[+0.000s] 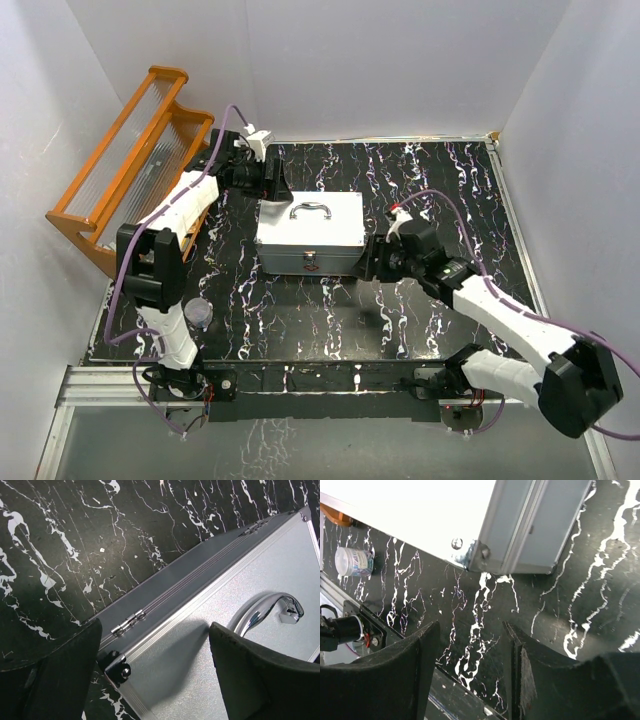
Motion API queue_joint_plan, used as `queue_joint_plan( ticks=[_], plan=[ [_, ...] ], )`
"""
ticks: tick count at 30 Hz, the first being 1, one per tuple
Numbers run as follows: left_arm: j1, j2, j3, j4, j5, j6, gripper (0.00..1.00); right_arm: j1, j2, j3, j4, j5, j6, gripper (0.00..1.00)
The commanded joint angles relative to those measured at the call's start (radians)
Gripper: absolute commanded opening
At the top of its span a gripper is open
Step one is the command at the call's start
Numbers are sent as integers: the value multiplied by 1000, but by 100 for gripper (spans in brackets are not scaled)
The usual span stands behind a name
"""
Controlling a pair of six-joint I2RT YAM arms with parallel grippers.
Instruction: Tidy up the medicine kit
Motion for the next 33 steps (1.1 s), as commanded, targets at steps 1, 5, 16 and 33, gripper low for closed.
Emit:
queue_joint_plan(
  ticks=[1, 5, 16, 33],
  plan=[
    [-1, 34, 76, -87, 90, 116, 85, 58, 85, 57, 166, 70, 21, 49],
    [0, 59, 95, -134, 134, 152, 78, 70, 152, 100, 168, 224, 66, 45],
    [-2, -72, -92, -212, 197, 111, 69, 65, 270, 204, 194, 440, 0, 43],
    [-2, -418, -463, -8, 170, -128, 64, 45, 208, 54, 442, 368, -375, 44]
  ],
)
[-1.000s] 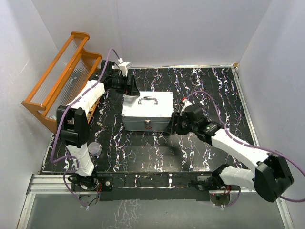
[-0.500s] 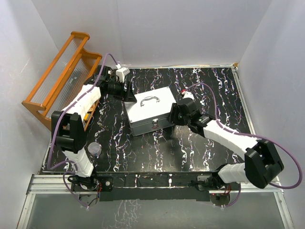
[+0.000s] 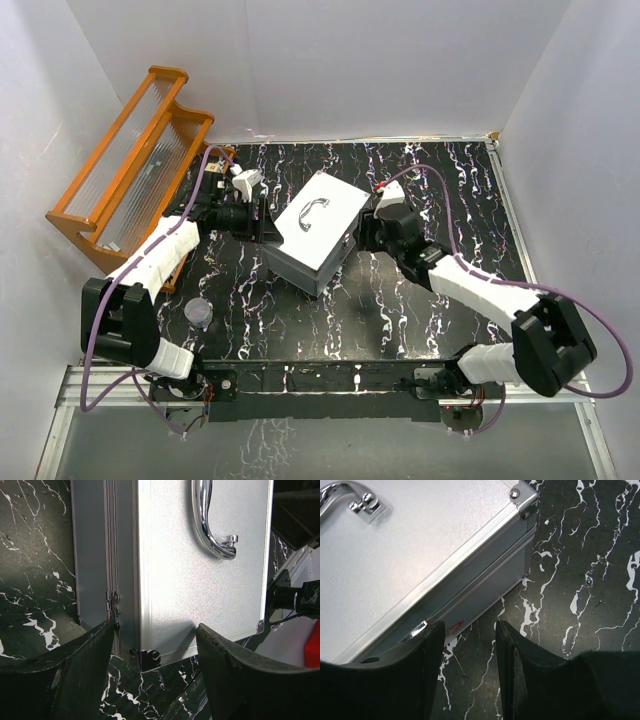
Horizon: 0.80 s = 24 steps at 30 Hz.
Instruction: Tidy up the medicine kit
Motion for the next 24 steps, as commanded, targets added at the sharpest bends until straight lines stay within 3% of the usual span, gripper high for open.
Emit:
queue_joint_plan(
  ticks=[1, 6, 11, 24],
  plan=[
    [-12, -76, -51, 8, 8, -61, 64, 1, -110, -85, 131, -63, -150, 44],
    [-13, -79, -50, -12, -58, -67, 65, 2, -173, -164, 130, -131, -170, 51],
    [-13, -75, -50, -8, -108, -94, 65, 48, -184, -227, 196, -122, -163, 65],
    [-12, -64, -12, -53, -124, -123, 55, 133, -21, -223, 431, 110, -184, 65]
  ],
)
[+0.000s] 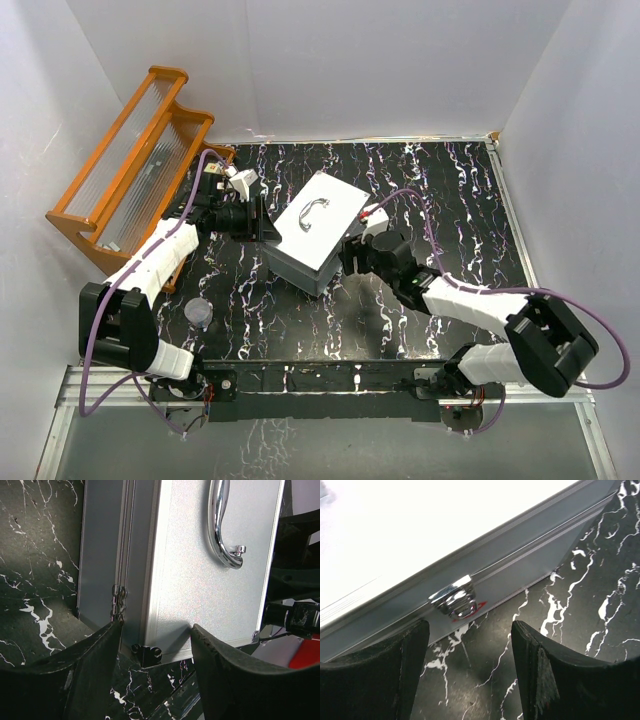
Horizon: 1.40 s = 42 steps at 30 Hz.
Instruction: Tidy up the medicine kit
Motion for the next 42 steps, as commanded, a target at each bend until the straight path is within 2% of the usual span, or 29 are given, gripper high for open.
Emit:
queue_joint_plan(
  ticks=[1, 14, 26, 33, 42],
  plan=[
    [-4, -14, 28, -71, -43, -4, 55, 8, 49, 12, 178, 129, -32, 64],
    [-3, -4, 38, -73, -29, -7, 47, 10, 85, -34, 245, 279, -48, 61],
    [-3, 3, 38, -69, -17, -7, 47, 9, 69, -61, 276, 285, -99, 61],
    [-5, 9, 31, -56, -9, -14, 45, 9, 97, -45, 299, 310, -188, 50],
    [-3, 10, 22, -40, 0, -22, 45, 9, 51, -54, 300, 330, -236, 37]
  ],
)
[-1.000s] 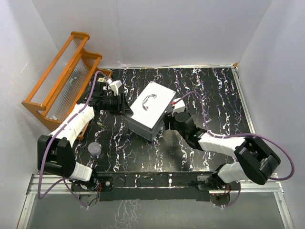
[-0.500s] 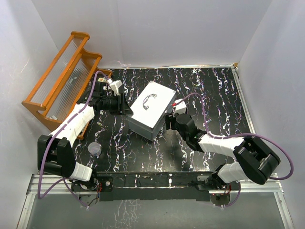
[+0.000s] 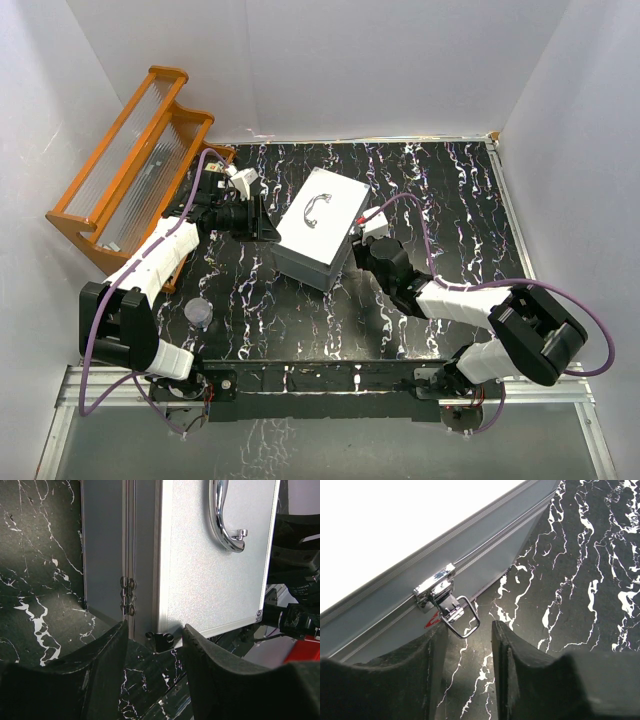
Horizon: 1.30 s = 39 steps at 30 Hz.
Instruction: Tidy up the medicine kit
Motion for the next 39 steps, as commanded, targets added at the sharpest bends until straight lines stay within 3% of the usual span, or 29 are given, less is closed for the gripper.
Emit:
queue_joint_plan(
  ticks=[1, 8, 17, 24, 39],
  plan=[
    [-2, 6, 2, -20, -2, 5, 45, -10, -46, 12, 58, 86, -66, 34],
    [-2, 6, 1, -17, 0, 1, 44, -11, -73, 25, 40, 92, -99, 29],
    [-3, 6, -1, -13, 14, -1, 43, -13, -97, 51, 46, 93, -70, 34],
    [-3, 3, -3, -25, 4, 13, 42, -42, -85, 84, 37, -35, 15, 40],
    [-3, 6, 1, -27, 15, 10, 43, -73, -74, 80, 32, -165, 103, 40]
  ],
)
